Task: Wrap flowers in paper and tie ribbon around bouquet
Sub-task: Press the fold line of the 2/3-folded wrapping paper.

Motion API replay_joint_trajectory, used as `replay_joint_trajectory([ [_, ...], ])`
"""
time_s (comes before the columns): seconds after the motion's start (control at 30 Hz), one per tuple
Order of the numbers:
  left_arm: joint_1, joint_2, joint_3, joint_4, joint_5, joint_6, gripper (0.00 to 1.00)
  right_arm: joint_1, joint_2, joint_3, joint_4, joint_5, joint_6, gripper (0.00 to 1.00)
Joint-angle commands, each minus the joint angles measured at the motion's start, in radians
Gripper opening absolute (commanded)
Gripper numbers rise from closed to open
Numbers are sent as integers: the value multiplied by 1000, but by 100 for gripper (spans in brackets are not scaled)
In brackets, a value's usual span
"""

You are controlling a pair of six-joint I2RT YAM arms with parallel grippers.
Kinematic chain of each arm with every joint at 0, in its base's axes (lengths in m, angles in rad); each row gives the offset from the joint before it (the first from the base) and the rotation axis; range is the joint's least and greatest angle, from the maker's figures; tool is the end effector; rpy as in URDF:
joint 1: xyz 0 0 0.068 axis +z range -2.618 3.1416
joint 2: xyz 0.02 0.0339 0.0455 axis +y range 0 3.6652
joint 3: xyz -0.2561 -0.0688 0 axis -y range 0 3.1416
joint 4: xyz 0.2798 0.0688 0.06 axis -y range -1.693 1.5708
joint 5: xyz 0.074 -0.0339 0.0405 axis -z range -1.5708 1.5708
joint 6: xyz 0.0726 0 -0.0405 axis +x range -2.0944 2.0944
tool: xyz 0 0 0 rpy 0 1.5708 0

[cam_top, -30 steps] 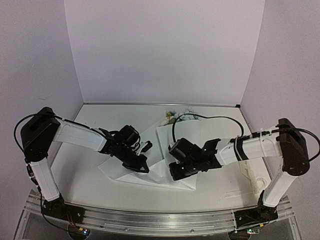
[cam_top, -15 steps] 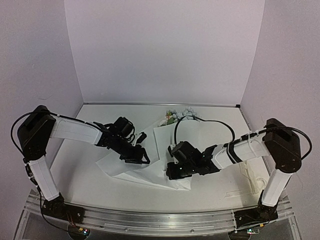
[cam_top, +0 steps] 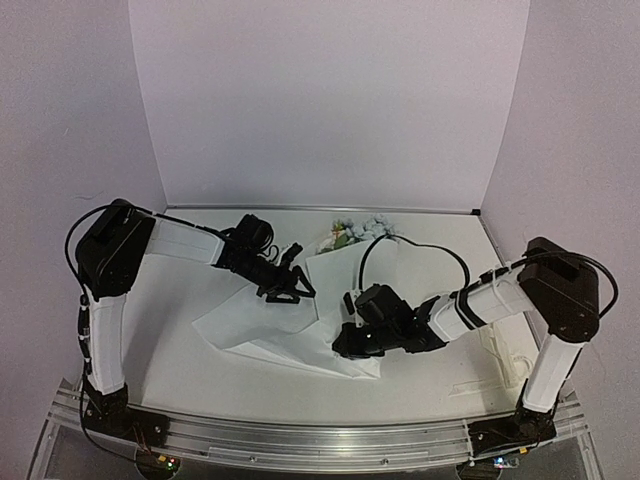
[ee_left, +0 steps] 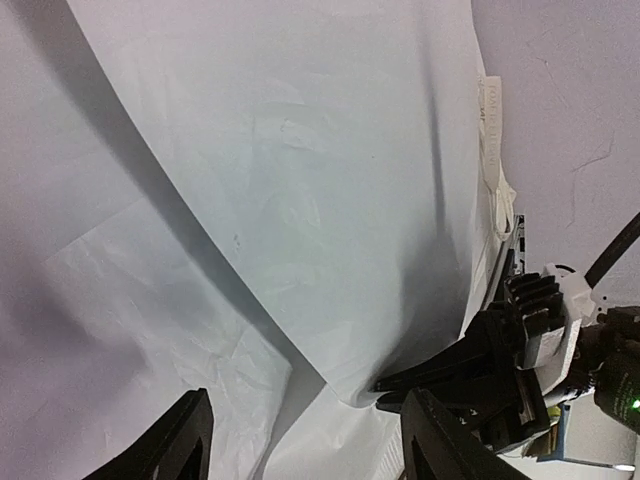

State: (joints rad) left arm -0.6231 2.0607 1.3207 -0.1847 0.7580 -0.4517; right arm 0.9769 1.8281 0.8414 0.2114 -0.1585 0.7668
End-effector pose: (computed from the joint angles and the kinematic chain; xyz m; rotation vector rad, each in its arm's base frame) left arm 0.3476 -0.3112 0.0939 0.5777 2.6049 -1.3581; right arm 0.2107 0.3326 0.0589 -0.3561 2.5561 0.9614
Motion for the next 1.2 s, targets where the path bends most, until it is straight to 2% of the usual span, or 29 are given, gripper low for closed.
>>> replay_joint_trajectory([
  [0.0, 8, 40, 84, 15, 136, 21, 69, -37, 36, -36, 90, -75, 41, 6],
  [0.27, 17, 122, 184, -81, 219, 98, 71, -93, 66, -26, 158, -240, 65, 9],
  [0.5, 20, 175, 232, -131, 175, 110, 60, -116, 61, -24, 180, -315, 81, 14],
  [0.57, 20, 186, 238, -137, 157, 111, 59, -119, 70, -4, 183, -357, 90, 18],
  [0.73, 20, 199, 243, -137, 116, 97, 52, -124, 54, 3, 186, -402, 100, 37],
  [0.93, 20, 192, 239, -110, 86, 80, 42, -123, -12, 5, 183, -429, 121, 51],
  [1.17, 19, 204, 264, -51, 81, 39, 30, -123, -70, 4, 181, -452, 140, 54],
])
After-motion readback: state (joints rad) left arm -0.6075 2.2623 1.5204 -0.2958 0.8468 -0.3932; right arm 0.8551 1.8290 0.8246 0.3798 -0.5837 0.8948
